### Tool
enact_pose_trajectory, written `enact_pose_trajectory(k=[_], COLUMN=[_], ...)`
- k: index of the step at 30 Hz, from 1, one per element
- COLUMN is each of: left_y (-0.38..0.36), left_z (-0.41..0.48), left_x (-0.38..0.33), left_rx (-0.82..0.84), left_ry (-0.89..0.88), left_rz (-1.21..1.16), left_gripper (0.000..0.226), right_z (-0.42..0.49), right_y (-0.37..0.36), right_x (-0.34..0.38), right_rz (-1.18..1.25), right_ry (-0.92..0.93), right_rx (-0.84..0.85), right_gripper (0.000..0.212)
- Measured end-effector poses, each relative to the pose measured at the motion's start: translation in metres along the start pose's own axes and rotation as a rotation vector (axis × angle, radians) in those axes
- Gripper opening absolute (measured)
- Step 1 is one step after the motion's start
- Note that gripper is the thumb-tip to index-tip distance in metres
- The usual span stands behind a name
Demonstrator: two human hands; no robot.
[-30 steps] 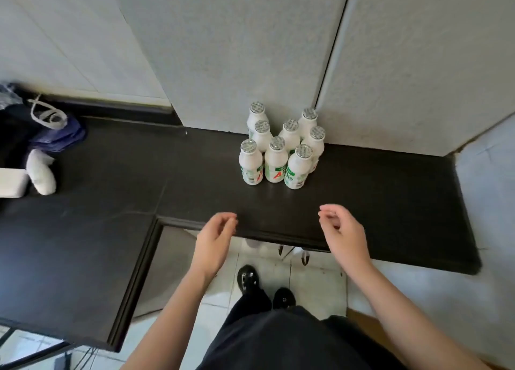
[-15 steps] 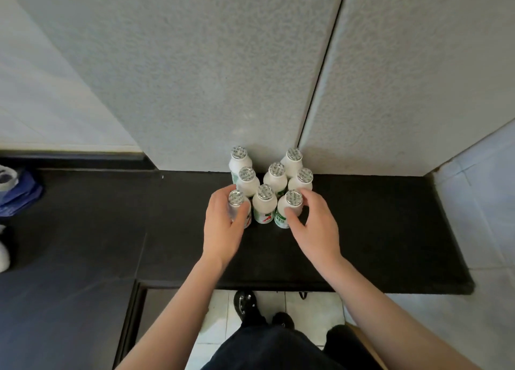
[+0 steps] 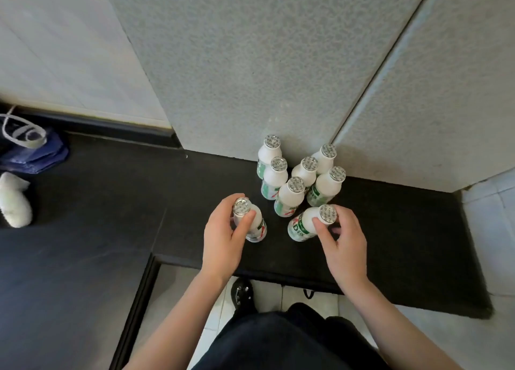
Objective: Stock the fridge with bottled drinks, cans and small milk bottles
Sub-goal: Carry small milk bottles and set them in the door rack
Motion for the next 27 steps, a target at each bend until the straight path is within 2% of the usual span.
enact_pose_trajectory(k=[7,13,16,22,27], left_y=[0.036,0.050,0.049,0.035,0.029], left_z=[-0.081,-0.203,-0.279,-0.418,-0.507], left_x=[-0.023,-0.030,-0.032,-0.056,-0.071], left_rx=[-0.270,-0.541,-0.729,-1.053,-1.316], left_ry=[0.126,0.305,0.423,0.626,0.726], left_rz=[0.001,0.013,0.068,0.146,0.148], left_gripper=[0.018,0.017,0.014,0.020,0.020], right_z=[-0.033,-0.077,-0.115,-0.210,-0.284], right_y=[0.000,-0.026,-0.044,-0.063,-0.068], right_x=[0.010,0.020,0.021,0.028,0.044], right_rz=[0.102,0.142,0.156,0.135,0.071], right_ry=[0.131,0.282,0.351,0.491,0.655], right_rx=[0.262,0.566,0.725,1.049,1.259], right_gripper=[0.030,0.020,0.021,0.040,0.026])
Point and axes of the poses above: each hand's wrist, its own z-axis towards the middle knuckle, its own y-axis out of the back of the hand, x = y × z, the point moved 2 cm from there along z, towards the middle knuckle, and after that the axes turned 9 degrees about -y, right-handed, at the moved point
